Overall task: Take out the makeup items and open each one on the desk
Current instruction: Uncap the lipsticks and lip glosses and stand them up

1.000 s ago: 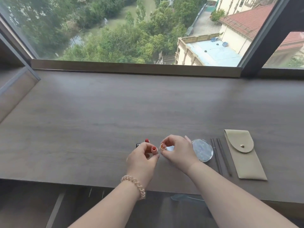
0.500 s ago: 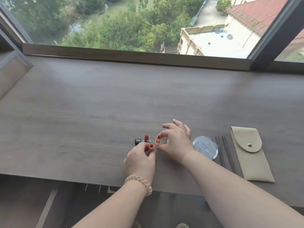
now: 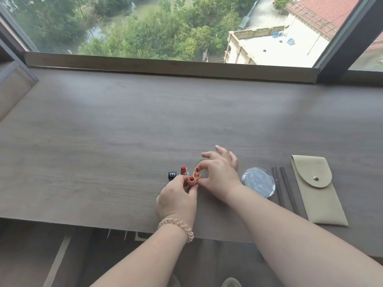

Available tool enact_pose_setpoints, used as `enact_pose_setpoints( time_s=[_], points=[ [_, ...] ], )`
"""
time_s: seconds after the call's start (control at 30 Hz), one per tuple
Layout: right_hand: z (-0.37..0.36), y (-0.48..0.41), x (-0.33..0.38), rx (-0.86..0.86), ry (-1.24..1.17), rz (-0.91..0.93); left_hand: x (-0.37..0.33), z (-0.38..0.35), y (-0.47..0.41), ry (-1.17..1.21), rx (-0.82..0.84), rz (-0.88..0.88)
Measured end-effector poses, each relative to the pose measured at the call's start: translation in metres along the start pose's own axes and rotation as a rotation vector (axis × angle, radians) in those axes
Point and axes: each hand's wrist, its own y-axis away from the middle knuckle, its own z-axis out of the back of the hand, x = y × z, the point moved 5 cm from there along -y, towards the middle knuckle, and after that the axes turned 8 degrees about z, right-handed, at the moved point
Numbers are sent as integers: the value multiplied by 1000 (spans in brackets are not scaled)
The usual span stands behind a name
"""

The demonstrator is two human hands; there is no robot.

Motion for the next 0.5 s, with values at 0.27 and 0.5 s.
enact_pose_setpoints(
  time_s=[0.27, 0.5],
  points=[
    [2, -2, 0, 10, 12, 26, -2, 2, 0, -22, -16, 12],
    [8, 1, -4, 42, 34, 41, -1, 1, 1, 2, -20, 24]
  ],
)
